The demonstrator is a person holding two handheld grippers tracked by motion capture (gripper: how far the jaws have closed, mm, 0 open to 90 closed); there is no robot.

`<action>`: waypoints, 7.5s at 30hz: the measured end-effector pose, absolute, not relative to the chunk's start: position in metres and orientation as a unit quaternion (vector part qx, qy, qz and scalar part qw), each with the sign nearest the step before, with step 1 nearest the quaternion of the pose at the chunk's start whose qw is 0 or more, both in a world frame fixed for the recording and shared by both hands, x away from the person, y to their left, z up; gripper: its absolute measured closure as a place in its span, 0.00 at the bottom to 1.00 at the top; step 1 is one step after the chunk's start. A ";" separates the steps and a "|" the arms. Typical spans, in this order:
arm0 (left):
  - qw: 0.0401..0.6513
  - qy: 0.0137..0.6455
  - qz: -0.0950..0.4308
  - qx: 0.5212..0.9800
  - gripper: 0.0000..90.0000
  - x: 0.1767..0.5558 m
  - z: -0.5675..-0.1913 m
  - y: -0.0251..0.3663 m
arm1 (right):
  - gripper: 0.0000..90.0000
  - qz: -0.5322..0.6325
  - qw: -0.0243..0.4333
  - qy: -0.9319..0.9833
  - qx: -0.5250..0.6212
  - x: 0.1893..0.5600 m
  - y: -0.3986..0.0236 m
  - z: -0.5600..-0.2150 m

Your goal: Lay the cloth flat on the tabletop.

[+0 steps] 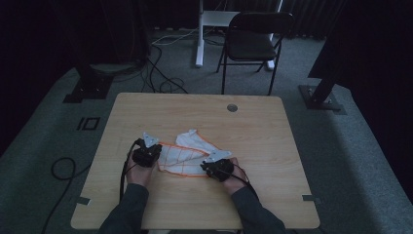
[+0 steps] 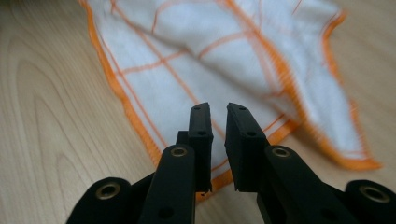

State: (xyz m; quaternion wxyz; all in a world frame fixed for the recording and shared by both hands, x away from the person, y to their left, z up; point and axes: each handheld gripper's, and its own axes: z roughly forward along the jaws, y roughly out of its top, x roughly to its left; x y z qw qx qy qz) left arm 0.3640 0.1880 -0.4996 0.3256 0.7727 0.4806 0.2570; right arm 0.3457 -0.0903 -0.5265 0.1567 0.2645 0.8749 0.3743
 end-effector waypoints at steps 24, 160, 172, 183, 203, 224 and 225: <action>0.306 0.535 0.264 0.742 0.84 0.330 -0.516 0.236 | 0.94 0.358 0.136 0.884 0.266 0.345 -0.092 -0.538; 0.303 0.530 0.240 0.754 0.80 0.334 -0.528 0.261 | 0.77 0.378 0.149 0.854 0.324 0.410 -0.077 -0.526; 0.293 0.524 0.237 0.764 0.96 0.333 -0.535 0.255 | 0.96 0.369 0.129 0.863 0.319 0.421 -0.072 -0.534; 0.283 0.527 0.241 0.764 0.96 0.320 -0.534 0.254 | 0.97 0.365 0.146 0.853 0.344 0.419 -0.097 -0.529; 0.319 0.470 0.236 0.789 0.83 0.334 -0.509 0.204 | 0.97 0.403 0.134 0.842 0.332 0.402 -0.095 -0.516; 0.348 0.412 0.225 0.811 0.83 0.353 -0.495 0.144 | 0.97 0.418 0.052 0.865 0.271 0.367 -0.062 -0.538; 0.347 0.407 0.222 0.816 0.83 0.354 -0.496 0.139 | 0.97 0.417 0.053 0.867 0.267 0.366 -0.062 -0.538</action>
